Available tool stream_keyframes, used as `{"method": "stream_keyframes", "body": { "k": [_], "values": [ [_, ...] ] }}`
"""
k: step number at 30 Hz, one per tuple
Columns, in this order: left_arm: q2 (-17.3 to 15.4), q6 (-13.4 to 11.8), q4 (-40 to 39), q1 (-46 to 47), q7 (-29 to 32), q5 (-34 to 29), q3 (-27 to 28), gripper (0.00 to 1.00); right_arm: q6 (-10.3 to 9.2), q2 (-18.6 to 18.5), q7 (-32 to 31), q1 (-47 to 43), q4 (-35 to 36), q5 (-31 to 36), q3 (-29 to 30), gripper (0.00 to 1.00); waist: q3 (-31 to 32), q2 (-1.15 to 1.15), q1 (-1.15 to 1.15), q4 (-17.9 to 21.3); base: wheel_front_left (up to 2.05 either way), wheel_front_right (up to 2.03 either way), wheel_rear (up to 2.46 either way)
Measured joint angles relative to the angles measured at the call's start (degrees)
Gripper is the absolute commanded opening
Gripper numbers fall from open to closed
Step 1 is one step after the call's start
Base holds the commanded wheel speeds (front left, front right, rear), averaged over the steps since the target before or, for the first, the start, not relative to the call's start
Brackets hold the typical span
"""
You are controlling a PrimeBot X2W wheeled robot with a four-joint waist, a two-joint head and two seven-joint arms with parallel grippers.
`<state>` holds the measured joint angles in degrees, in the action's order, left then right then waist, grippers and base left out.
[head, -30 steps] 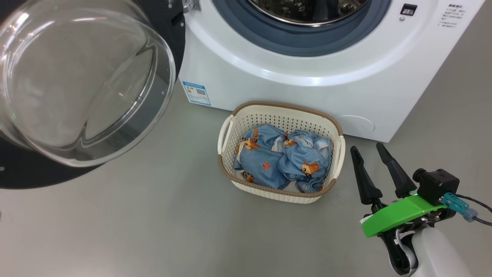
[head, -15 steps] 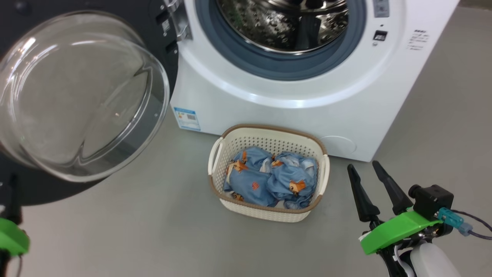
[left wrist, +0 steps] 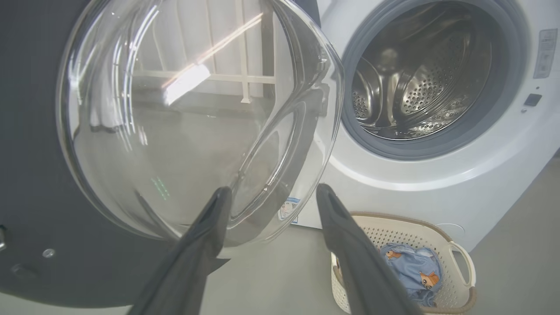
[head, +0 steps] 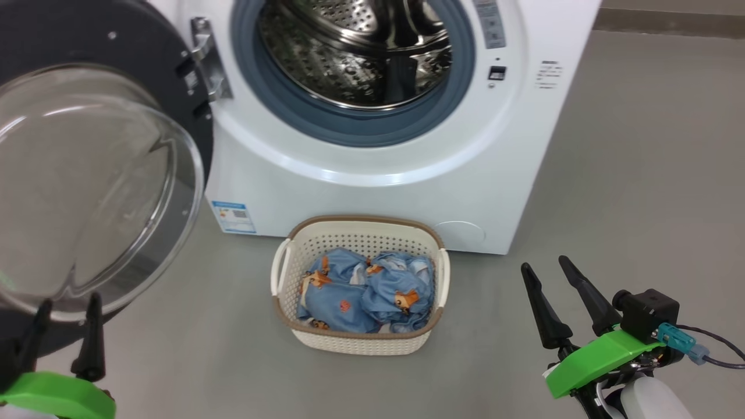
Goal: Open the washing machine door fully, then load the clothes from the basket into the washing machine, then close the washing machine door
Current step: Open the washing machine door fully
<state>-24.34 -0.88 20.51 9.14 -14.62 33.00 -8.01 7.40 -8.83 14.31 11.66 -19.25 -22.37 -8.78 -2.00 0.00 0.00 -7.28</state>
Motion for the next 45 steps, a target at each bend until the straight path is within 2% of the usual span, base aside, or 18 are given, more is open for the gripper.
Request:
{"method": "stream_keyframes", "body": {
  "k": [14,22,26,45],
  "values": [
    [3.6,-2.8,-9.1,-4.2,0.0,-1.2,0.1,1.00,0.00,-0.8,0.0,0.0,0.7,0.0,-0.9,1.00,0.6,0.00,0.00,7.7,0.00,0.00,0.00],
    [6.7,-2.9,-12.4,-6.1,0.0,-2.8,1.5,1.00,0.00,-1.5,0.0,0.1,1.4,0.1,-0.3,1.00,0.5,0.00,0.00,10.6,0.00,0.00,0.00],
    [8.7,-1.9,-13.2,-7.3,0.0,-2.4,2.5,1.00,0.00,-1.8,0.0,0.1,1.8,0.1,-0.1,1.00,0.7,0.00,0.00,11.2,0.00,0.00,0.00],
    [9.7,-0.1,-12.4,-8.0,0.0,-6.6,3.4,1.00,0.00,-2.0,0.0,0.1,1.9,0.1,0.1,1.00,1.4,0.00,0.00,10.8,0.00,0.00,0.00]
  ]
}}
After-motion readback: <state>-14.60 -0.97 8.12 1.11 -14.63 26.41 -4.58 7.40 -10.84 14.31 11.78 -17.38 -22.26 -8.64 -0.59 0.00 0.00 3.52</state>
